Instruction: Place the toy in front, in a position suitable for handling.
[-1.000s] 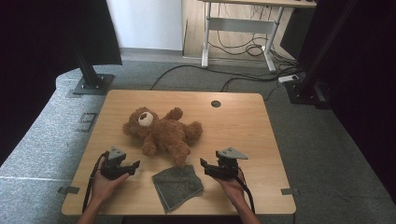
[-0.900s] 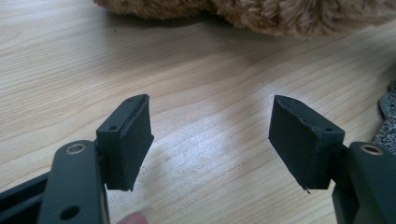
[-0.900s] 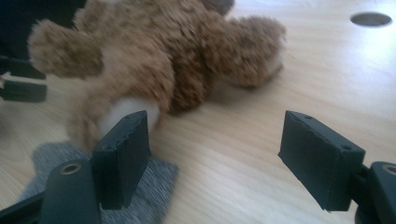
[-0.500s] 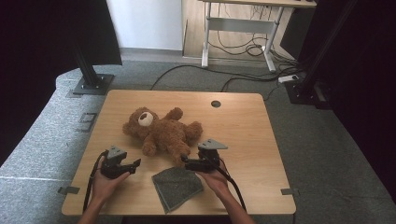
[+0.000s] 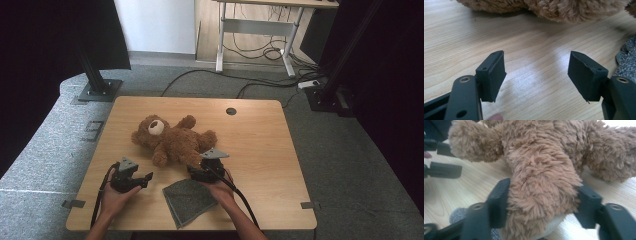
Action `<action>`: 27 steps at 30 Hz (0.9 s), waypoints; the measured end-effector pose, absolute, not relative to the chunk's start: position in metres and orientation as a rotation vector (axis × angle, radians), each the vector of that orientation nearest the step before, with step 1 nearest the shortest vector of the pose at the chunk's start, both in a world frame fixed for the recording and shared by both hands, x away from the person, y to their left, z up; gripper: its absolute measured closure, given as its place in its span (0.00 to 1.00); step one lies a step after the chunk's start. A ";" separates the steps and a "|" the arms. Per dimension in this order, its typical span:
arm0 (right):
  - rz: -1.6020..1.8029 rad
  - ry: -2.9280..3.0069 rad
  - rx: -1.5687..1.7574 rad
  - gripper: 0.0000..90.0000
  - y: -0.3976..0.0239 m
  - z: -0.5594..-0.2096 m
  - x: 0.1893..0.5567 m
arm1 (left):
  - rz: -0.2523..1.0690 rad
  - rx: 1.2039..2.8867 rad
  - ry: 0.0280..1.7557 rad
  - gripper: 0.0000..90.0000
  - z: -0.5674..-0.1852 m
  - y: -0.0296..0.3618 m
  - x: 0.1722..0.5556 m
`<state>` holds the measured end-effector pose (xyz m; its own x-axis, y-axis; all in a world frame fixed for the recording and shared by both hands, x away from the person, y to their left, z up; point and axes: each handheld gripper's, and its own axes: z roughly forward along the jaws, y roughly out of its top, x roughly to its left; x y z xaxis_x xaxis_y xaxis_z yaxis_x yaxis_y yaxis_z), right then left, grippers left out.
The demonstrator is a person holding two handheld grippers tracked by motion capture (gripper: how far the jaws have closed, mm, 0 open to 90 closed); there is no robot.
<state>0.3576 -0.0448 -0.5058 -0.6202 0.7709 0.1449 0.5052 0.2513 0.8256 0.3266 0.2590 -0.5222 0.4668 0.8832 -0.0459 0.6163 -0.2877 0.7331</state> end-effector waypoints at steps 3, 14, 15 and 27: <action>1.282 2.263 1.188 0.55 -0.046 -0.509 0.360 | 0.490 2.015 1.245 0.33 -0.522 0.259 0.327; 1.255 2.235 1.204 0.75 -0.050 -0.511 0.364 | 0.499 2.042 1.235 0.33 -0.524 0.257 0.326; 1.251 2.229 1.203 0.76 -0.051 -0.510 0.365 | 0.499 2.044 1.235 0.33 -0.524 0.257 0.325; 1.208 2.139 1.248 0.82 -0.074 -0.513 0.371 | 0.501 2.064 1.231 0.33 -0.526 0.254 0.325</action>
